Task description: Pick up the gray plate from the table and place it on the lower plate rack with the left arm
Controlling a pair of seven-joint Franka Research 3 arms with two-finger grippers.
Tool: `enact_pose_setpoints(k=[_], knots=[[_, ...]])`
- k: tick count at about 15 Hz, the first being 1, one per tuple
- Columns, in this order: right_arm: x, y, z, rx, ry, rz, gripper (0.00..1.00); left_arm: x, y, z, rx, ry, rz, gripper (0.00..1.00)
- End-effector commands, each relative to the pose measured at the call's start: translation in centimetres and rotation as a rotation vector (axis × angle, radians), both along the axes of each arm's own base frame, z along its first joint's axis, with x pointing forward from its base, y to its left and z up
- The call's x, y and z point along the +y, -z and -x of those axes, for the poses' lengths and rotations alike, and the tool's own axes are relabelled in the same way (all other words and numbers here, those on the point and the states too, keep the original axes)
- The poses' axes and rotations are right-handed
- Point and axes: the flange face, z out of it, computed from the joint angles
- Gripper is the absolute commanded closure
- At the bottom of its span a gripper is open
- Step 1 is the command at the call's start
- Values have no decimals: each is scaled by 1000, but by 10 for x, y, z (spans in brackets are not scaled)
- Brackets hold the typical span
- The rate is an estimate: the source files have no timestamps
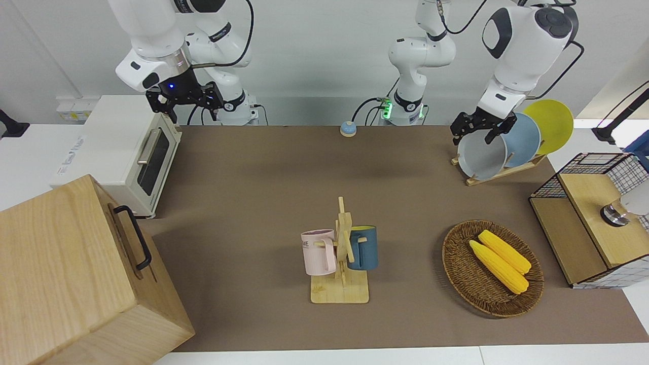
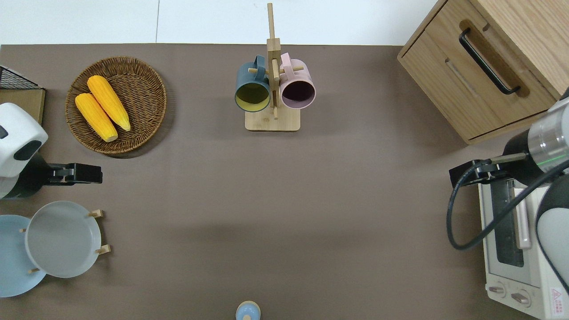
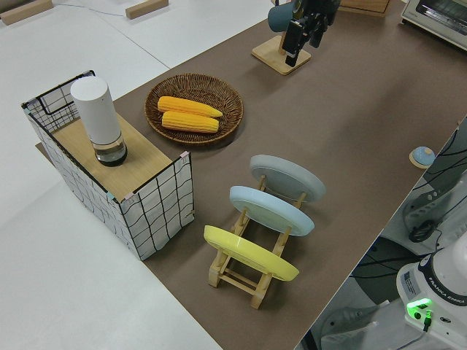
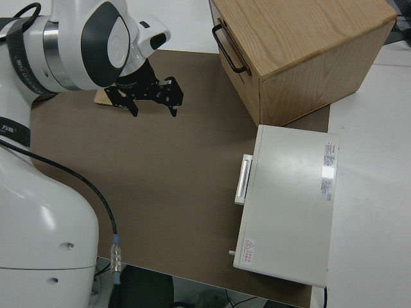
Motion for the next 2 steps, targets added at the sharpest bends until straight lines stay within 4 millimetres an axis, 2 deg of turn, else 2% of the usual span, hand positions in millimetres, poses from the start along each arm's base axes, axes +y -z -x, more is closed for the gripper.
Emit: enact_pose_setpoints(k=[1,2], knots=[[-3,-3,2,2,16,7,17,-6,-7,-1,-7,24,5,7],[-3,-4,2,0,16,7,17,-11,-7,-1,-7,29,3,7]])
